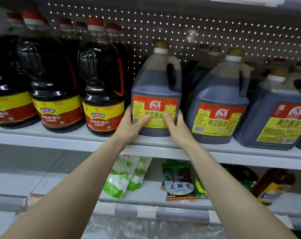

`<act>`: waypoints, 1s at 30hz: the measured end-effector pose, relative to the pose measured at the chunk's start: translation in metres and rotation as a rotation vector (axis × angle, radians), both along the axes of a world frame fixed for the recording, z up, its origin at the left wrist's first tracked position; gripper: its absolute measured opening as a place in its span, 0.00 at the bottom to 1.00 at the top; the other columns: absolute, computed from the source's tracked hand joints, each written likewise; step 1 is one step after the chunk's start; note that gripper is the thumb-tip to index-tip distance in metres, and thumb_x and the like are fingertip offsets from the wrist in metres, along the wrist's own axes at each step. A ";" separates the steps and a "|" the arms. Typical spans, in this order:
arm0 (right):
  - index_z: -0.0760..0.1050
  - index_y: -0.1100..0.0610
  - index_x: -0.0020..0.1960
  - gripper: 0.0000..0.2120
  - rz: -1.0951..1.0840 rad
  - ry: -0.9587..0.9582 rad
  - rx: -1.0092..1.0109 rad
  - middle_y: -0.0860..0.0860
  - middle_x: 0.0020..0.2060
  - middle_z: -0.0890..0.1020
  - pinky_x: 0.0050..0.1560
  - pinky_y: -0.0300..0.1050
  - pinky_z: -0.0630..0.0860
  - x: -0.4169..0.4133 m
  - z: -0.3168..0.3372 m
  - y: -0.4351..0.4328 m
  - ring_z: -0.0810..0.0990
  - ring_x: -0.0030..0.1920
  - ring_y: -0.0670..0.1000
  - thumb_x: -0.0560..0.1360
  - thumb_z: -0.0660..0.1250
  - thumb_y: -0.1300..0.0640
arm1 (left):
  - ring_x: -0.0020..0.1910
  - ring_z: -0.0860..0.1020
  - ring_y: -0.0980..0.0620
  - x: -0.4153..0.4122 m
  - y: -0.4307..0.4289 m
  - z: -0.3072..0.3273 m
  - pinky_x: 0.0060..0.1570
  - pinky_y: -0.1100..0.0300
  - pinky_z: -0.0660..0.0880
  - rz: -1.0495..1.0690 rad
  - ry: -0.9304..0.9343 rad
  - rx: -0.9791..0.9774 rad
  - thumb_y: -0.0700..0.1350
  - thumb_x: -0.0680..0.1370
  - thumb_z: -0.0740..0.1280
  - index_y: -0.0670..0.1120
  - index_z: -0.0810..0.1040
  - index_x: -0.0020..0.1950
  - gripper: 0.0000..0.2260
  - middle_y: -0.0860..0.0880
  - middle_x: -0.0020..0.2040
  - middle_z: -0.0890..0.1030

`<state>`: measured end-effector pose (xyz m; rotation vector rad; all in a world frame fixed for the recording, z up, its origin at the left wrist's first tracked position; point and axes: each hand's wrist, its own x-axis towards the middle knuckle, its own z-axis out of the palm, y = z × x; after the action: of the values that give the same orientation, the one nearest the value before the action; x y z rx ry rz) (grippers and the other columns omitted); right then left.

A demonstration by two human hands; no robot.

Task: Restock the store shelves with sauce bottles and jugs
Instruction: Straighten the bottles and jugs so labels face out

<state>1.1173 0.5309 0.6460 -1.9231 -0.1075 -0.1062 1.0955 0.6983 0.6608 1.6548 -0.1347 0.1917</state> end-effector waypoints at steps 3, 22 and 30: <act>0.49 0.42 0.77 0.50 -0.005 0.014 -0.003 0.45 0.73 0.66 0.72 0.60 0.61 -0.001 0.001 0.003 0.62 0.74 0.53 0.62 0.53 0.20 | 0.52 0.76 0.64 0.000 0.000 0.001 0.41 0.74 0.75 -0.008 0.005 -0.002 0.45 0.77 0.67 0.51 0.65 0.70 0.23 0.55 0.59 0.77; 0.50 0.42 0.77 0.39 0.001 0.032 0.017 0.45 0.73 0.66 0.72 0.59 0.62 -0.003 0.003 0.002 0.63 0.73 0.52 0.72 0.56 0.28 | 0.56 0.76 0.60 0.001 -0.001 0.001 0.46 0.70 0.73 -0.003 0.020 0.007 0.46 0.78 0.67 0.50 0.62 0.72 0.25 0.53 0.62 0.76; 0.52 0.42 0.77 0.41 -0.004 0.039 0.033 0.45 0.73 0.66 0.72 0.58 0.63 -0.014 0.009 0.003 0.64 0.73 0.51 0.69 0.58 0.26 | 0.54 0.76 0.62 -0.002 0.000 0.005 0.49 0.69 0.73 -0.017 0.045 0.011 0.45 0.78 0.67 0.50 0.64 0.70 0.23 0.54 0.60 0.76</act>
<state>1.1035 0.5336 0.6548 -1.8912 -0.0750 -0.0725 1.0938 0.6982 0.6654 1.6669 -0.1163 0.1410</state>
